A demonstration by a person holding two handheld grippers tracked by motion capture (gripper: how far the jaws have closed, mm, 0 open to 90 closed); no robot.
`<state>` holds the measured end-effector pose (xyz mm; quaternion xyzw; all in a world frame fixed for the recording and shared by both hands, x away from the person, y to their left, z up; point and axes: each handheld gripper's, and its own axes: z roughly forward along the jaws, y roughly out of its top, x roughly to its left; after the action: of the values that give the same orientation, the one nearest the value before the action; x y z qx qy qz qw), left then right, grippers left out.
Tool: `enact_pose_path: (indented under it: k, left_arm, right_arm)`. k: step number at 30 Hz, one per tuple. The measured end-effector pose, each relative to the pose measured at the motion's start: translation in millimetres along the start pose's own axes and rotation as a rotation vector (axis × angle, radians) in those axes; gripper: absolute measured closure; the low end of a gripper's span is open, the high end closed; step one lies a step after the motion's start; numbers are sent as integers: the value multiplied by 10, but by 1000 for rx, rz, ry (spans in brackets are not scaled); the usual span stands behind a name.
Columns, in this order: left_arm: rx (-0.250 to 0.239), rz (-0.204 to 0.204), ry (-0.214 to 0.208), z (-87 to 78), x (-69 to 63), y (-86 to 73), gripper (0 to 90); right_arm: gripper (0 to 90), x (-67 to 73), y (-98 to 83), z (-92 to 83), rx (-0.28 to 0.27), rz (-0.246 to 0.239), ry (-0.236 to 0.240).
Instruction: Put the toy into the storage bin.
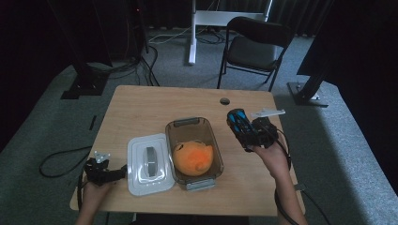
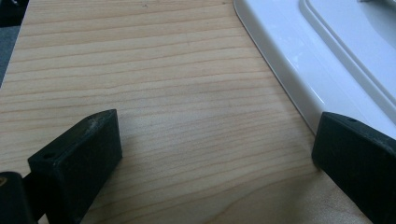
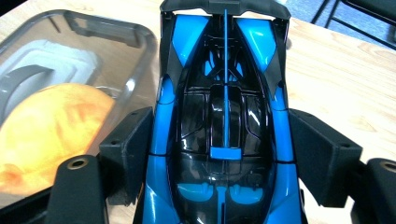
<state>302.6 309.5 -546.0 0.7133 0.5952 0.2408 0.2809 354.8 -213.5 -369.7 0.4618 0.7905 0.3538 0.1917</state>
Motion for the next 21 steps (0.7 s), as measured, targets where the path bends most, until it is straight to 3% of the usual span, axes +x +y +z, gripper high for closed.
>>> enact_pose_path:
  k: [21]
  left_arm:
    - [-1, 0, 1, 1, 0, 0, 19]
  right_arm:
    - [261, 564, 263, 347, 13, -78, 103]
